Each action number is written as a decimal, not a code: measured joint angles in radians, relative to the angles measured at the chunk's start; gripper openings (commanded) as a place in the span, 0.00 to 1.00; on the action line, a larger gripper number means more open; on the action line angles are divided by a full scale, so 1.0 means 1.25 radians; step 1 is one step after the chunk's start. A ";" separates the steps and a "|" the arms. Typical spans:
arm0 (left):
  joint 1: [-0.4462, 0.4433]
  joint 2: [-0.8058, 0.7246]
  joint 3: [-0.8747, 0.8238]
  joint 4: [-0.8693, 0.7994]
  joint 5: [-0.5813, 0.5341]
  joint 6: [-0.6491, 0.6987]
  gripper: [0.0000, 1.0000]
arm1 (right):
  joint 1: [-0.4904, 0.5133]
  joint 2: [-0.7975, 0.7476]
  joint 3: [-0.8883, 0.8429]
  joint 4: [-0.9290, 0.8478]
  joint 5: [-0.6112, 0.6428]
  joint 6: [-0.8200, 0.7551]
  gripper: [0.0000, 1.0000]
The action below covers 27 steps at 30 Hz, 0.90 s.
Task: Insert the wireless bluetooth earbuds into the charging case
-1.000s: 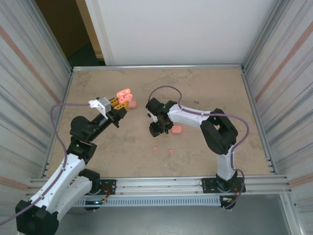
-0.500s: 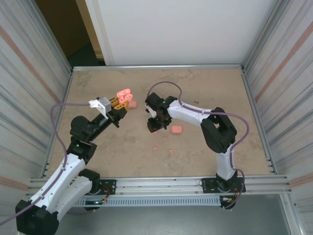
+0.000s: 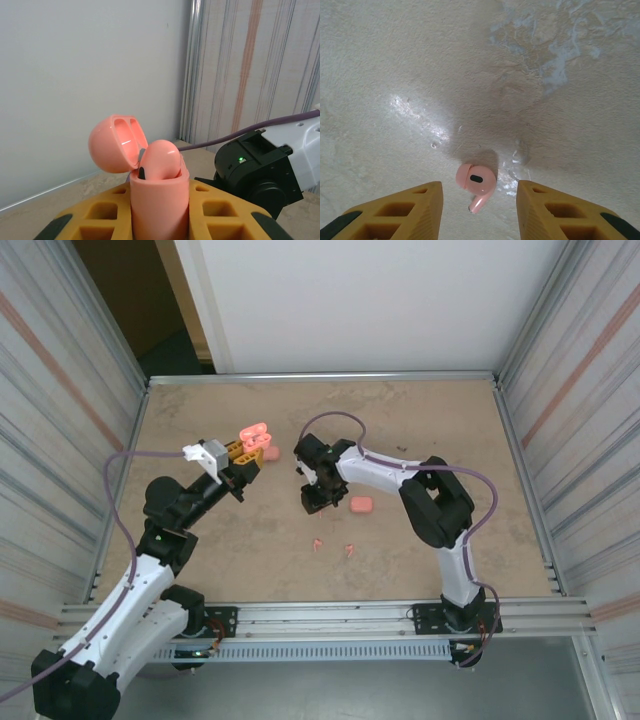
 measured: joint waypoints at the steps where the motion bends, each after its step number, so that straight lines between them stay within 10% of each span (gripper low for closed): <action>1: 0.000 -0.001 0.000 0.000 0.000 0.000 0.00 | 0.001 0.003 0.000 0.000 0.000 0.000 0.40; 27: 0.000 0.000 0.000 0.000 0.000 0.002 0.00 | 0.003 0.031 0.001 0.017 0.004 0.000 0.23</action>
